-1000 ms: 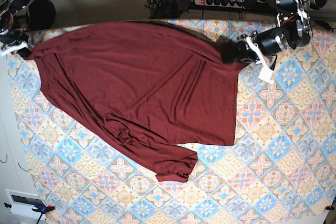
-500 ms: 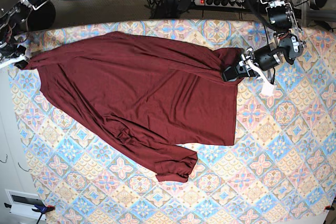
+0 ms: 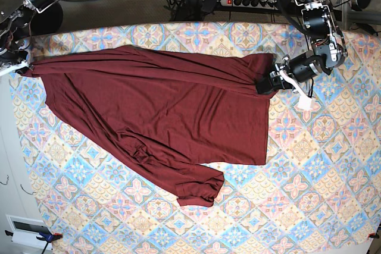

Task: Layout the t-shirt on the table in an organized manner, then fold the t-shirt properly
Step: 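Release the shoulder edge with the left gripper and lower it onto the shirt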

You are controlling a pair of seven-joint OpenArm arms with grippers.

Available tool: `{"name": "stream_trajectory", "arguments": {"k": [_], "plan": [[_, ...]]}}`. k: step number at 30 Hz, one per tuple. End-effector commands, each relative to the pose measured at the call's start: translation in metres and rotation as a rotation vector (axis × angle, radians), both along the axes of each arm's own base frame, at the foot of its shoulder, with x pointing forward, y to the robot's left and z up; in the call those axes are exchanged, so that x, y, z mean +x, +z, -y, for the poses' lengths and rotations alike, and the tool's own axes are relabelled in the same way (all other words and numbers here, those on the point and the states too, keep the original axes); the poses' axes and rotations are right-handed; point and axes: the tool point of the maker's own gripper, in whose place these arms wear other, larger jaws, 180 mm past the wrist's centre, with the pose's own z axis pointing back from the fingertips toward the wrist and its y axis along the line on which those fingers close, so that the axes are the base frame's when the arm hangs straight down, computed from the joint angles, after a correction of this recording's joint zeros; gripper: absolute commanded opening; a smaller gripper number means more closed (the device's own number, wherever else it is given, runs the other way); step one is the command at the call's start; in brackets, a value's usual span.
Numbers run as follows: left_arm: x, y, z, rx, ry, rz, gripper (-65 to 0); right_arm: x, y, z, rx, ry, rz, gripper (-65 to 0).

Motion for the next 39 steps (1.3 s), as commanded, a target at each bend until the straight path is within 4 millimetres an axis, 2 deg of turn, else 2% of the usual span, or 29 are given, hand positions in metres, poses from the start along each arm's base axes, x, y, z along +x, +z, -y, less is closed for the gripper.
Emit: {"name": "stream_trajectory", "arguments": {"k": [1,5,8,16,20,24,27,31,33,35,39], "plan": [[0.006,0.006,-0.013,0.015,0.018,0.028,-65.0,0.002,0.014,0.012,-0.046,0.002,0.023,-64.8],[0.001,-0.019,-0.029,-0.016,0.074,-0.056,-65.0,-0.009,0.009,0.012,-0.046,0.003,-0.007,-64.8],[-0.002,-0.026,-0.037,-0.027,0.107,-0.077,-65.0,-0.015,0.006,0.012,-0.046,0.003,-0.023,-64.8],[-0.005,-0.03,-0.021,-0.032,0.054,-0.098,-65.0,-0.015,0.003,0.009,-0.04,0.009,-0.032,-64.0],[-0.017,-0.035,-0.001,-0.03,-0.051,-0.146,-65.0,-0.015,0.004,0.009,-0.042,0.012,-0.032,-55.1],[-0.015,-0.016,0.015,0.009,-0.127,-0.082,-56.6,-0.014,0.005,0.009,-0.046,0.016,-0.031,-44.0],[-0.019,-0.009,0.018,0.028,-0.147,-0.059,-47.7,-0.008,0.002,0.001,-0.043,0.051,-0.041,-39.6],[-0.025,-0.008,0.008,0.063,-0.154,-0.062,-34.5,-0.008,0.001,-0.001,-0.04,0.063,-0.051,-38.6],[-0.032,-0.007,0.004,0.069,-0.16,-0.067,-30.7,-0.014,-0.003,-0.002,-0.034,0.064,-0.075,-38.6],[-0.047,-0.009,0.0,0.068,-0.169,-0.092,-27.7,-0.012,-0.002,-0.005,-0.017,0.069,-0.054,-38.6],[-0.06,-0.011,-0.003,0.043,-0.163,-0.117,-27.1,-0.014,-0.002,-0.008,0.0,0.074,-0.044,-38.6]]}}
